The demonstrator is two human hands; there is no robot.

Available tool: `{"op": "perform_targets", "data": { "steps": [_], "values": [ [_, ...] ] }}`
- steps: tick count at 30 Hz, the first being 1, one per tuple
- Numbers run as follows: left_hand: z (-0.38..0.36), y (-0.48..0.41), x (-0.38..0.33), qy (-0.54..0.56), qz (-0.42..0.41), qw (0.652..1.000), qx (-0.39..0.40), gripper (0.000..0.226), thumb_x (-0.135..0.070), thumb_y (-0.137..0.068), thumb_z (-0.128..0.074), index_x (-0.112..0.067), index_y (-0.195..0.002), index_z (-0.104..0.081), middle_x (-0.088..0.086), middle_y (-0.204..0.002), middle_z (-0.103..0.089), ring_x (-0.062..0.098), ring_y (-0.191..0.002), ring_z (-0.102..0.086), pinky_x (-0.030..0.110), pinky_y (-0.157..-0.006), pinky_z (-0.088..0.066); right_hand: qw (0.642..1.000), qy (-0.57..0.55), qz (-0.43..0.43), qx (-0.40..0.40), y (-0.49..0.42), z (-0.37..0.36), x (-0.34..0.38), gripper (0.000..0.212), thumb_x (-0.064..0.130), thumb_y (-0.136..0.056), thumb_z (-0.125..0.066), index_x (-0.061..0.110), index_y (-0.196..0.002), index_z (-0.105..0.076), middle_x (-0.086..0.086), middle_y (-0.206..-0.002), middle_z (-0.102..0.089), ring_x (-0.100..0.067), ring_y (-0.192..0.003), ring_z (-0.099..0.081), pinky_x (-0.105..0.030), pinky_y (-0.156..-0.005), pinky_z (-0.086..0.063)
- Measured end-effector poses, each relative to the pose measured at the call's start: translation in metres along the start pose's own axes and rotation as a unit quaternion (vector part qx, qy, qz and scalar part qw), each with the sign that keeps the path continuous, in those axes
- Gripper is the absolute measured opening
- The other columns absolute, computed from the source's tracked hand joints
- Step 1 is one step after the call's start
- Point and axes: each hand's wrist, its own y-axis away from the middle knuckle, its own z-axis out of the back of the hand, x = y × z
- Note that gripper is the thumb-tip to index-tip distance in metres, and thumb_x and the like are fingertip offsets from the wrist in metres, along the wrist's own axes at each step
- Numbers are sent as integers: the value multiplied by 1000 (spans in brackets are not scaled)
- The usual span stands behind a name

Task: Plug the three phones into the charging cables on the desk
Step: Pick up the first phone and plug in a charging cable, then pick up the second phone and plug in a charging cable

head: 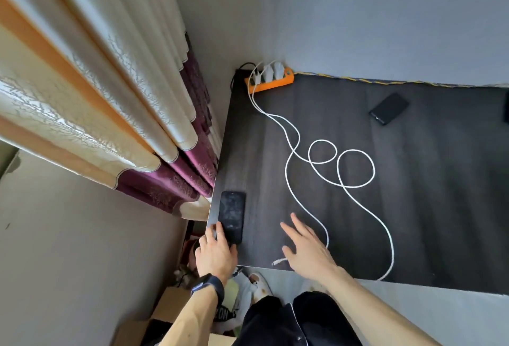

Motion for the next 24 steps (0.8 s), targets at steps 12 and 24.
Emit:
{"op": "perform_targets", "data": {
  "steps": [12,24],
  "values": [
    [60,-14,-228,32,-266,963,25,57,-32,-93,-49,-20,-147,-37,2,-147,-41,27,-133,-41,42,-106,-40,952,-113,-173,-226,61,115,-150,52,31,-96,-59,29,-146,-48,4,-157,-42,-19,-146,-33,-36,-119,-28],
    [48,-101,-455,-40,-252,966,41,61,-39,-91,-53,-21,-147,-39,5,-151,-35,30,-135,-38,43,-108,-36,968,-57,-226,-91,-17,216,-334,71,52,-98,-46,36,-158,-13,-1,-169,0,-34,-154,-1,-55,-121,-20]
  ]
}}
